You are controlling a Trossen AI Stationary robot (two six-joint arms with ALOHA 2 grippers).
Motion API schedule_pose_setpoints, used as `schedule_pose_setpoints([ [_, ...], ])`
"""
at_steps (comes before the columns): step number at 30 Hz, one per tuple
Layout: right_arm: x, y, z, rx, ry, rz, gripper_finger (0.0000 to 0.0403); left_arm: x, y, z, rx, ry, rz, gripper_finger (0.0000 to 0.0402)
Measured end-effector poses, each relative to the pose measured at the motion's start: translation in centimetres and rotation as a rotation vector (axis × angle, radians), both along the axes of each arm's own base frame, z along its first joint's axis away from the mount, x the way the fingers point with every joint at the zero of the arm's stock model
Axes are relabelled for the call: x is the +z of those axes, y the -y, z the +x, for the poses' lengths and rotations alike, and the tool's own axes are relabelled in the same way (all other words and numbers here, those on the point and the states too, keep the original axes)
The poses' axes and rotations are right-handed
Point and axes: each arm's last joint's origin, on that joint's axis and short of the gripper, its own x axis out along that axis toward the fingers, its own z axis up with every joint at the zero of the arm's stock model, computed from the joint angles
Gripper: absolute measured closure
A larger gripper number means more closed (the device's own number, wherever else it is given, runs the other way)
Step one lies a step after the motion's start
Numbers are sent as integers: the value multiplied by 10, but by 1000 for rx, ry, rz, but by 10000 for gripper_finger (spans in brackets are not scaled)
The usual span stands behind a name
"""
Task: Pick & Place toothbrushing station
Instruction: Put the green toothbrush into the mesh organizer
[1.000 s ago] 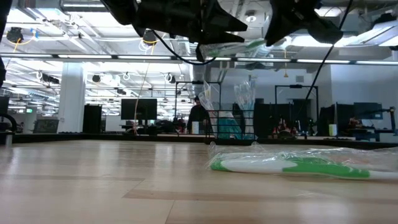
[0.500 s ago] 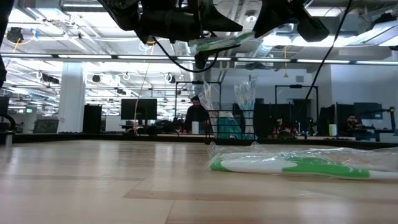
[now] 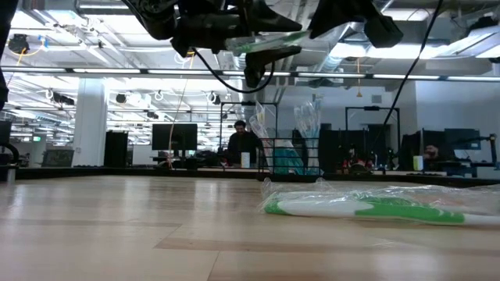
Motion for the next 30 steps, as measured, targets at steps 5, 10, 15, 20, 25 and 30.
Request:
schedule_pose_setpoints([
  [5, 2, -2, 5, 28, 0, -14, 401, 0, 1, -1, -57, 3, -13, 243],
  [10, -4, -5, 11, 44, -32, -41, 401, 0, 2, -1, -80, -4, -42, 243],
  [15, -23, -9, 20, 48, -124, -130, 401, -1, 2, -1, -76, -17, -52, 243],
  [20, -33, -12, 27, 30, -148, -222, 401, -2, 2, -2, -102, -30, -71, 243],
  [25, -29, -11, 26, 37, -140, -201, 401, -3, 3, -2, -116, -51, -79, 243],
  [30, -24, -10, 25, 33, -117, -196, 401, -4, 4, -2, -125, -56, -83, 243],
])
